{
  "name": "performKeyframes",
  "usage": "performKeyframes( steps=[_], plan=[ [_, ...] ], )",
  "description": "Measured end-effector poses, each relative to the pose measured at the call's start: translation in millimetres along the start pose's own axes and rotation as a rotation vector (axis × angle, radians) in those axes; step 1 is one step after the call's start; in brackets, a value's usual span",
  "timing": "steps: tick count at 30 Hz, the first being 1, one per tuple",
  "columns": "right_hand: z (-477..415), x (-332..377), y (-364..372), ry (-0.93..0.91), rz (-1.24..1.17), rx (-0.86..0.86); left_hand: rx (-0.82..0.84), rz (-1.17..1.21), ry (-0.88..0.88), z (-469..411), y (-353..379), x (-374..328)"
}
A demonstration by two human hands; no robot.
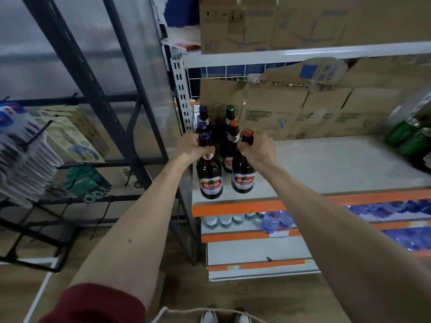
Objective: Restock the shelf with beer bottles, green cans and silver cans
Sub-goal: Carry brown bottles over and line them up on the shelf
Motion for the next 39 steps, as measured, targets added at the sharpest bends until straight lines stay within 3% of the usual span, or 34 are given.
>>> performKeyframes(
  steps=[26,39],
  plan=[
    [17.2,-20.9,33.0,-0.029,0.004,0.053,-0.051,0.130,0.056,0.6,17.9,31.3],
    [13.8,-22.2,31.1,-0.012,0.021,0.137,0.071,0.063,0.108,-2.0,10.0,40.5]
  ],
)
Point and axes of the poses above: each hand's wrist, its own z-axis away from the middle knuckle, its own y-axis out of the palm, x = y × z, the point moved 3 cm from there along -z, towards the middle knuckle, and after that the axes turned 8 degrees about -z, right-handed, at the moved point
